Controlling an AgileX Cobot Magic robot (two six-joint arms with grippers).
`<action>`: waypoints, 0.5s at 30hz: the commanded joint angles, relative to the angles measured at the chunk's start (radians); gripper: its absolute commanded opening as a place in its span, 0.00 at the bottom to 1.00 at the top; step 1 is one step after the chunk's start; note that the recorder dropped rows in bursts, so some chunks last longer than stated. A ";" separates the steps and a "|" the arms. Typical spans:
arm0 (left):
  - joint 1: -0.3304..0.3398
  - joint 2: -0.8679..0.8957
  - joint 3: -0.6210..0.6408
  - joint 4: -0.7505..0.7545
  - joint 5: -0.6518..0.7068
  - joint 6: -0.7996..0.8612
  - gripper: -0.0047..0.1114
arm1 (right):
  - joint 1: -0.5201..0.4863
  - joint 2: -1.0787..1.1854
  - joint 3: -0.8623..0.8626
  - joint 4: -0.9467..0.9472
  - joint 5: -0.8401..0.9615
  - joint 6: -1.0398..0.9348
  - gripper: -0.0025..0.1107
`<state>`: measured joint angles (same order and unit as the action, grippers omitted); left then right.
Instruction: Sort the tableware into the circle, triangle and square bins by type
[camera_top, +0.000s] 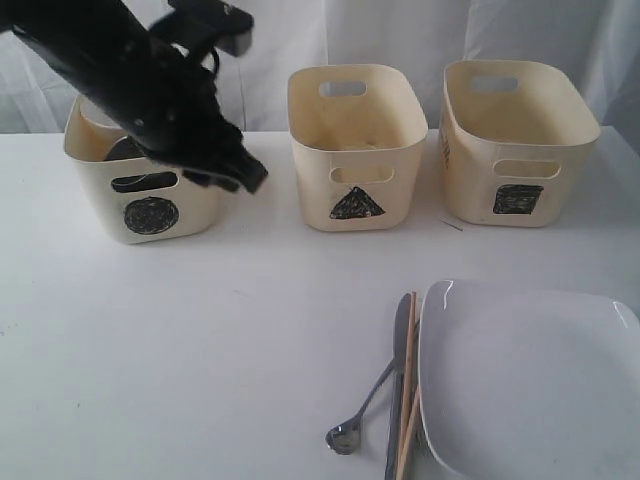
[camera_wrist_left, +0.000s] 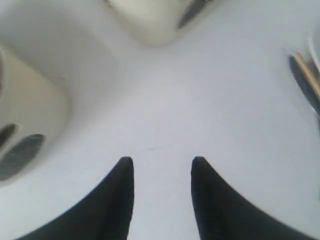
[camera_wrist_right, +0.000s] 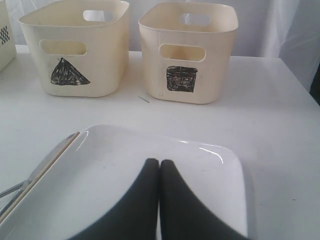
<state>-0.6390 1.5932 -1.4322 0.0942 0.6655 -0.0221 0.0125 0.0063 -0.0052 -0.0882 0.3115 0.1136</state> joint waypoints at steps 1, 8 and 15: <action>-0.102 0.003 0.072 -0.041 0.063 0.003 0.45 | 0.007 -0.006 0.005 -0.005 -0.014 -0.005 0.02; -0.196 0.054 0.117 -0.143 -0.022 0.000 0.48 | 0.007 -0.006 0.005 -0.005 -0.014 -0.005 0.02; -0.311 0.191 0.117 -0.150 -0.099 0.004 0.48 | 0.007 -0.006 0.005 -0.005 -0.014 -0.005 0.02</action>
<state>-0.9344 1.7620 -1.3230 -0.0393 0.5611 -0.0221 0.0125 0.0063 -0.0052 -0.0882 0.3115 0.1118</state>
